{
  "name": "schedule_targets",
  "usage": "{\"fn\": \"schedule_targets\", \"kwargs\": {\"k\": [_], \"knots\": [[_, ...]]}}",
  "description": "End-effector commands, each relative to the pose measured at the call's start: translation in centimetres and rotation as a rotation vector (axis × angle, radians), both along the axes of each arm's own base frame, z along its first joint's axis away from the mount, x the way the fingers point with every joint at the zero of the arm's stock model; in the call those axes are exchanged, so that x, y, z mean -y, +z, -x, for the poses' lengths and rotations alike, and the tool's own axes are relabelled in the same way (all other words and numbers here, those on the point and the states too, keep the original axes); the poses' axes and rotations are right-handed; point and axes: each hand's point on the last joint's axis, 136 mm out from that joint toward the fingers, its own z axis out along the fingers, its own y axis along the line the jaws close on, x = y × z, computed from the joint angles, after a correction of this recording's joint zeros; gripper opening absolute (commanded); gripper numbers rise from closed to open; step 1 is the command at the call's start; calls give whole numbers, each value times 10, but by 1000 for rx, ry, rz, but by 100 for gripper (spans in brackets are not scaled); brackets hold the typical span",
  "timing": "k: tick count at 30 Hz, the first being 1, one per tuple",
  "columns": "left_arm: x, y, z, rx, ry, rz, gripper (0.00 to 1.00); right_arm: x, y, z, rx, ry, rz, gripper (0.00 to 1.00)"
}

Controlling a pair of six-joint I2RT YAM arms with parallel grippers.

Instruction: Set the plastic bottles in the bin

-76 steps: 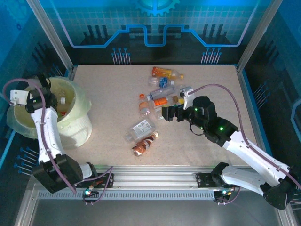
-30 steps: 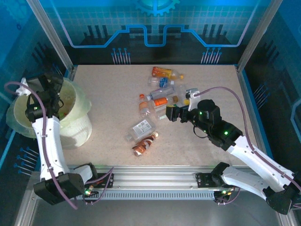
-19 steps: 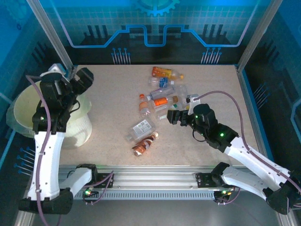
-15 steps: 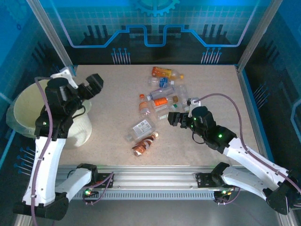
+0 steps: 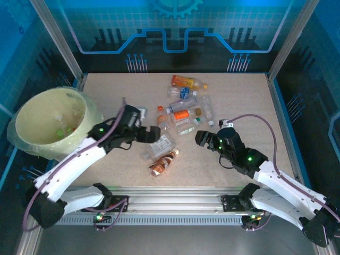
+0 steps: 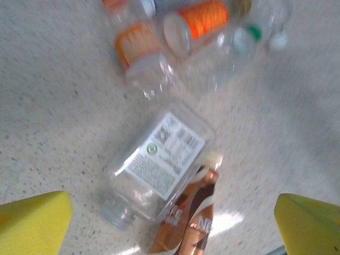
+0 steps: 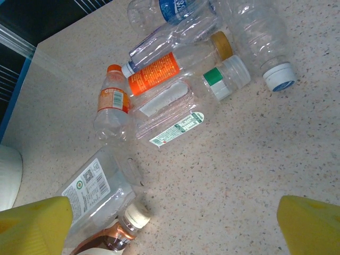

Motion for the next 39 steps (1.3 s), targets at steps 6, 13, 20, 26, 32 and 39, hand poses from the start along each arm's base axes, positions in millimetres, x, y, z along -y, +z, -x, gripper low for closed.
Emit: {"fn": "schedule_targets", "kwargs": {"k": [6,13,20,26,32,39], "knots": [[29,-66,6,-127,-287,-395,99,5,8,-2,-3,-9,3,100],[39,-90,-19,-164,-335,-414,99,12,8,1,3,-31,2,100],[38,-114,-30,-231,-391,-381,99,22,9,5,12,-62,1,100],[26,-134,-46,-270,-317,-362,99,25,9,6,20,-70,-1,100],[-1,-139,-53,-282,-173,-302,99,24,9,5,20,-62,3,100],[-17,-137,-44,-305,-120,-224,99,17,8,1,9,-36,-1,100]]}}
